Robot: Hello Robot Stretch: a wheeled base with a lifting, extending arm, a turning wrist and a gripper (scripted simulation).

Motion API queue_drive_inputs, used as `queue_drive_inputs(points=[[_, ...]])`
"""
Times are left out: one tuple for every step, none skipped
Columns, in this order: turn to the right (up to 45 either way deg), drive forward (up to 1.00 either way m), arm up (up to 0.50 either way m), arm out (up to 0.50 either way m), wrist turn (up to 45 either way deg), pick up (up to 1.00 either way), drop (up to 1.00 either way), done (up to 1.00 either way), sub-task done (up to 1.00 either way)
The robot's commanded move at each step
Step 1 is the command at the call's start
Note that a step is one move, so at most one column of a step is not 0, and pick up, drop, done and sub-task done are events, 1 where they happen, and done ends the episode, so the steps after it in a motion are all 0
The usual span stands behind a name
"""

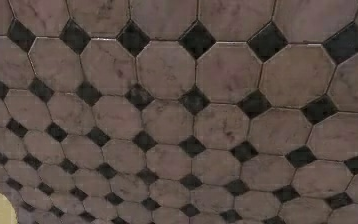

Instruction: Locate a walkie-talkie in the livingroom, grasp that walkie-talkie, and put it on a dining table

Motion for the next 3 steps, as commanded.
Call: queue_drive_inputs(points=[[-45.0,0.00,0.00,0.00,0.0,0.00,0.00,0.00,0.00],[-45.0,0.00,0.00,0.00,0.0,0.00,0.00,0.00,0.00],[-45.0,0.00,0.00,0.00,0.0,0.00,0.00,0.00,0.00]])
